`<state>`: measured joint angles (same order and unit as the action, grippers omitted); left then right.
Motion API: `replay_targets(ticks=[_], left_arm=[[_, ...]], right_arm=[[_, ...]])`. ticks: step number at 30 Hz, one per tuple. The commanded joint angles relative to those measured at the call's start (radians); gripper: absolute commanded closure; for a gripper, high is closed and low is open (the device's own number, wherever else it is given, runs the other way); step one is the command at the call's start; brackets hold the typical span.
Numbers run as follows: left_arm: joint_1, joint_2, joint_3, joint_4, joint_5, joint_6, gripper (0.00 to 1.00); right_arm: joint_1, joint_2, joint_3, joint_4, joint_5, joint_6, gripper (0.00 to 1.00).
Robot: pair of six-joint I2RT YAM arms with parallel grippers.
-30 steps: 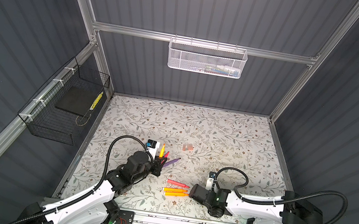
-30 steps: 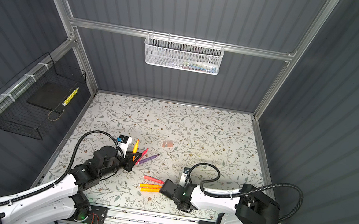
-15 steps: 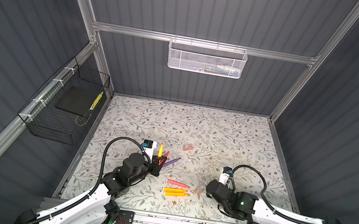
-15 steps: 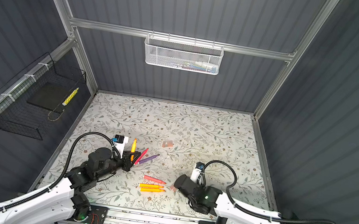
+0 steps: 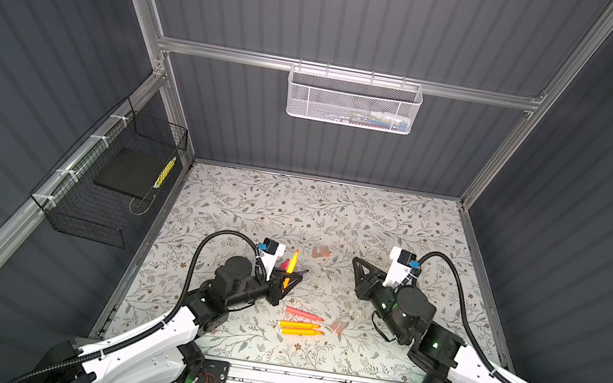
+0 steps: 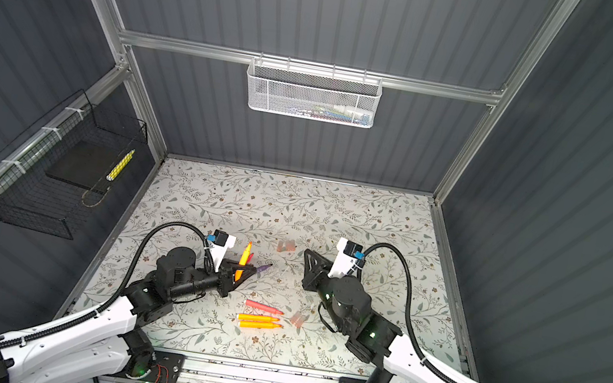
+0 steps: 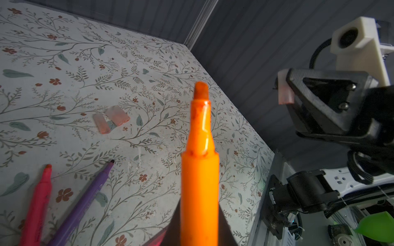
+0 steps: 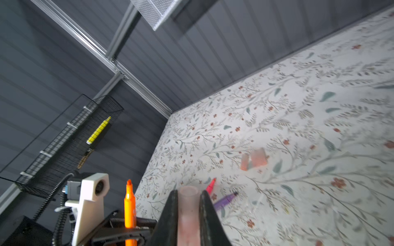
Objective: Insert the pens into the pen caps
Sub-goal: 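Lift the pale pink cap with the right gripper toward the left gripper's marker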
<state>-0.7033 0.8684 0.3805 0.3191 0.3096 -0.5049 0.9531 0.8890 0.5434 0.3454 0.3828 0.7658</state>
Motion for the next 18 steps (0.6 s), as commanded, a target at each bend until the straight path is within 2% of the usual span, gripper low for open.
replay_targets(ticks=[1,8,18], left_arm=[[0.003,0.007,0.021,0.109,0.067,0.002,1.00],[-0.007,0.042,0.004,0.245,0.071,-0.068,1.00],[-0.018,0.113,0.005,0.335,0.094,-0.101,1.00]], right_arm=[[-0.028,0.073,0.062,0.201,-0.096,-0.066,0.92],[-0.110,0.274,0.196,0.266,-0.192,-0.062,0.94],[-0.122,0.397,0.280,0.279,-0.242,-0.039,0.95]])
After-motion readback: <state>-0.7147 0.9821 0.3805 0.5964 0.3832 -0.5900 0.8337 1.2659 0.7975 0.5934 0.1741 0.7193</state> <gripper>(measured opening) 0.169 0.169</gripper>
